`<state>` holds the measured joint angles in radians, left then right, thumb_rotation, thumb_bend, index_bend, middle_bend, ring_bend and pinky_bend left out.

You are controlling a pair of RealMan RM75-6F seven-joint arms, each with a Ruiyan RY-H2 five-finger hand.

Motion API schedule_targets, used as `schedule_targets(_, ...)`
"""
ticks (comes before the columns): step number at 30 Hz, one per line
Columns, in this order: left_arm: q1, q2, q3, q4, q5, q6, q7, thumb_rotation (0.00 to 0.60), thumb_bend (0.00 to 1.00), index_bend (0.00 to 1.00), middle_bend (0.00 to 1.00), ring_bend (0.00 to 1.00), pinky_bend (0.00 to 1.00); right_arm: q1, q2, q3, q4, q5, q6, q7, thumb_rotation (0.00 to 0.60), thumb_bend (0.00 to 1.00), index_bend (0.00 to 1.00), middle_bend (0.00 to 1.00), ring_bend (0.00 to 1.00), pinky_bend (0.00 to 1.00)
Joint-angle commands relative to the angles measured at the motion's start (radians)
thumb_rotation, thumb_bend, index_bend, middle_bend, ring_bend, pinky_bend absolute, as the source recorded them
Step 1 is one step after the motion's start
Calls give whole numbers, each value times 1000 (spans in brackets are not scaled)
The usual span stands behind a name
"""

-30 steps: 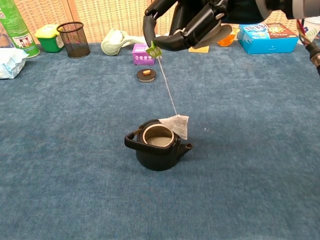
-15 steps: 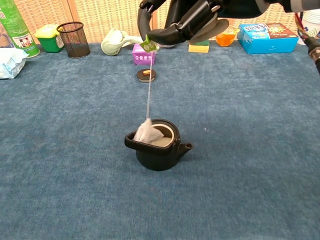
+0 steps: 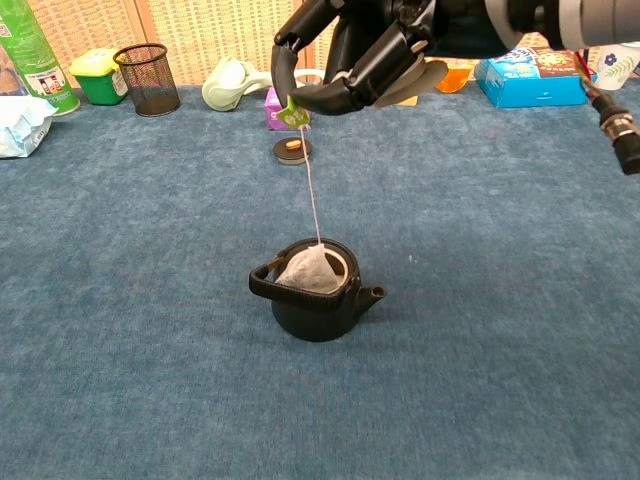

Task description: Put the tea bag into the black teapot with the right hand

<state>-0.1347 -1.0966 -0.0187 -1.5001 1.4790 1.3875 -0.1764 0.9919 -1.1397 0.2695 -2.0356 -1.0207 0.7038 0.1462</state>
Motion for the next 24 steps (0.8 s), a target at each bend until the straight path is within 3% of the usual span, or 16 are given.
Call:
schedule_targets(1,1,-1,0,2,-1,0,-1,600,318,304,251,120,153,4,-8,-1,11,7,-4,-3,600,576,625,1000,1000,1000)
schedule_targets(24,-5,4,-4,-20,-3,-9,25,600,319,304,251,120,154,-37,-35,-57,76,-25,-28,19,600,571,625,1000,1000,1000)
